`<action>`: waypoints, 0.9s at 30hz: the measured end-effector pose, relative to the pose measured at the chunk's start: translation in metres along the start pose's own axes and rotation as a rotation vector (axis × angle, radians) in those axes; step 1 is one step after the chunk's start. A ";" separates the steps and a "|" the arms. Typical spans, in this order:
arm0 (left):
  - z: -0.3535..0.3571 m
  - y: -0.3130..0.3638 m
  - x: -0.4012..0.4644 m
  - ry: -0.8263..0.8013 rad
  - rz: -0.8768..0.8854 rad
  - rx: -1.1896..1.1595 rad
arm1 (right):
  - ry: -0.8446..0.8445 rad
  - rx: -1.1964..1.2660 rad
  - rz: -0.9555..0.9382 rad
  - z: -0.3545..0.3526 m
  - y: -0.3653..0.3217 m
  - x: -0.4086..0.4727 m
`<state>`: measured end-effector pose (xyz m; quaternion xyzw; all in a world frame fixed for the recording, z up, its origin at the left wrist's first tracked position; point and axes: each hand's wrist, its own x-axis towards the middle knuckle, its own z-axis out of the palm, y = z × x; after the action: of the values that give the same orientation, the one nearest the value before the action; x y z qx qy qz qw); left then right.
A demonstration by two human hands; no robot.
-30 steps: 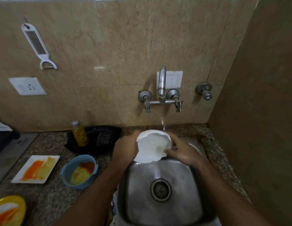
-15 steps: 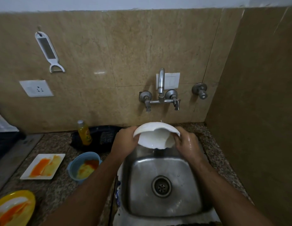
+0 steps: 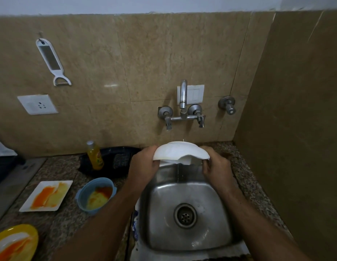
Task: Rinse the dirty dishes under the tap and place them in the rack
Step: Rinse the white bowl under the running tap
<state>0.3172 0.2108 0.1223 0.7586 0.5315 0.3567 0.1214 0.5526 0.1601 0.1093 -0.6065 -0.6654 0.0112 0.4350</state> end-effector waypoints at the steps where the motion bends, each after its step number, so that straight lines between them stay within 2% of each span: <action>1: 0.003 -0.002 0.000 -0.041 -0.023 -0.008 | -0.038 -0.017 0.001 0.004 0.004 0.000; 4: 0.010 -0.009 -0.003 -0.152 -0.089 -0.020 | -0.125 -0.092 0.015 0.015 0.015 -0.005; 12: 0.013 -0.013 0.003 -0.113 -0.040 0.089 | -0.087 -0.048 0.052 0.016 0.017 0.000; 27: 0.010 -0.024 -0.006 -0.102 -0.095 0.192 | -0.122 -0.036 0.022 0.025 0.012 0.003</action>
<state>0.3055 0.2169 0.0995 0.7577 0.5919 0.2589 0.0917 0.5481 0.1782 0.0886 -0.6196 -0.6842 0.0409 0.3826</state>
